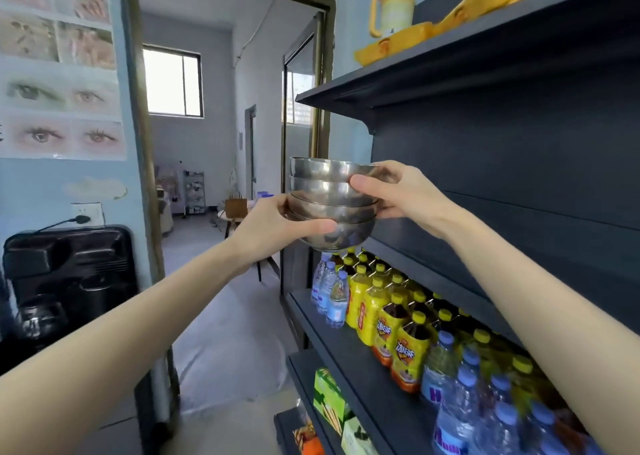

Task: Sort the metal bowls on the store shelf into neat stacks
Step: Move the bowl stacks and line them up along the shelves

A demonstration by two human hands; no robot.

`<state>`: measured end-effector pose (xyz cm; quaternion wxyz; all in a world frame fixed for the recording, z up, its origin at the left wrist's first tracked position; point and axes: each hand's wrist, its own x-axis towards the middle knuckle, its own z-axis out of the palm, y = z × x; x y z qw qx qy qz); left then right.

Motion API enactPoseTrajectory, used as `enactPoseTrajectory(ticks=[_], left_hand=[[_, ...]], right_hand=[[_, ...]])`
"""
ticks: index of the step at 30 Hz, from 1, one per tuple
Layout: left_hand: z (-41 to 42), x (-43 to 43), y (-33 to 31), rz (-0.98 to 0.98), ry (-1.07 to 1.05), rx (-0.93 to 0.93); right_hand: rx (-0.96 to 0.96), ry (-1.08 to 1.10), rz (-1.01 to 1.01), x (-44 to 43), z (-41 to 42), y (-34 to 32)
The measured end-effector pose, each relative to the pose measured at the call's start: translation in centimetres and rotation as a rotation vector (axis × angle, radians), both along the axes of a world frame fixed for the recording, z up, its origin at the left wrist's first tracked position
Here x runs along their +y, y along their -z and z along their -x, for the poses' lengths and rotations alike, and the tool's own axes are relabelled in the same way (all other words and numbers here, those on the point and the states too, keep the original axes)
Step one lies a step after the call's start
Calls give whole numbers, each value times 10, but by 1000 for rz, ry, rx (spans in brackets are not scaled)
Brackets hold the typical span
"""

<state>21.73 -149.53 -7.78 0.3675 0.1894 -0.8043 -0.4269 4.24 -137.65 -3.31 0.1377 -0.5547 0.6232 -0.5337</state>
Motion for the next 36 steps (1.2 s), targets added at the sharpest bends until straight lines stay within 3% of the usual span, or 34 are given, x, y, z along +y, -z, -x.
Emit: enactPoseTrajectory(ticks=[20, 27, 36], left_hand=[[301, -238, -12, 2, 504, -22], [390, -267, -5, -26, 725, -45], [455, -271, 11, -57, 868, -124]], right_hand=[[12, 538, -9, -163, 214, -8], [-13, 747, -23, -176, 264, -2], [-32, 828, -98, -177, 311, 8]])
